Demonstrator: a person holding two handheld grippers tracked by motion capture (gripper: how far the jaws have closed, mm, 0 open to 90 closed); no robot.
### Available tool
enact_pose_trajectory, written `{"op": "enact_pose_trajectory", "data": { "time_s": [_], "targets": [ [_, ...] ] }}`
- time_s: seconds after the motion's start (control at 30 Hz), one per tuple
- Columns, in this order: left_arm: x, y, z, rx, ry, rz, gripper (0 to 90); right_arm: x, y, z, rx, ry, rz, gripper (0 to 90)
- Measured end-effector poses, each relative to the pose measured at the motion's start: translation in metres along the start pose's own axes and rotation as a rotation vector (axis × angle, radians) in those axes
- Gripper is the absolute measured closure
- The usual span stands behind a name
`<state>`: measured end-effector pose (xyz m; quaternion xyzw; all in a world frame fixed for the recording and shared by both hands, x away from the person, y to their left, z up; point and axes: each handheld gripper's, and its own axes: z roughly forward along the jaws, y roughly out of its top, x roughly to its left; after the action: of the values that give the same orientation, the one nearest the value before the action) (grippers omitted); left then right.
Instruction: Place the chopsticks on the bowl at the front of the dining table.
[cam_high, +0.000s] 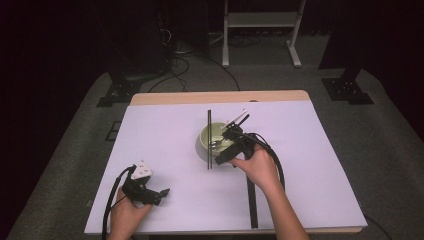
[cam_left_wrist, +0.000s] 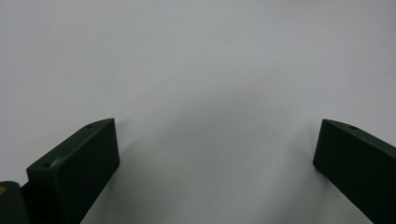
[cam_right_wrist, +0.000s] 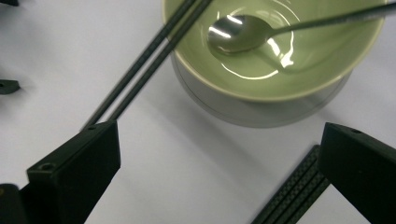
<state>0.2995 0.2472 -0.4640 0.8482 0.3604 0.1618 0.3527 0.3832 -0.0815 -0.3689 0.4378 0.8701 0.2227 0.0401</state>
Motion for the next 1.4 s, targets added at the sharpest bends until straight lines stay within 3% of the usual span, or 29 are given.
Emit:
{"op": "enact_pose_trajectory", "data": {
  "time_s": [0.4,0.8,1.17,1.4],
  "targets": [
    [0.000,0.000,0.000,0.001,-0.001,0.000,0.0,0.007,-0.002,0.022,0.049,-0.025,0.003,0.0],
    [0.000,0.000,0.000,0.001,-0.001,0.000,0.0,0.012,-0.001,0.026,0.060,-0.012,-0.008,0.0],
    [0.000,0.000,0.000,0.001,-0.001,0.000,0.0,0.001,-0.006,0.016,0.035,-0.019,-0.001,0.0],
    [0.000,0.000,0.000,0.001,-0.001,0.000,0.0,-0.016,-0.015,0.008,0.014,-0.026,0.000,0.0]
  ]
}}
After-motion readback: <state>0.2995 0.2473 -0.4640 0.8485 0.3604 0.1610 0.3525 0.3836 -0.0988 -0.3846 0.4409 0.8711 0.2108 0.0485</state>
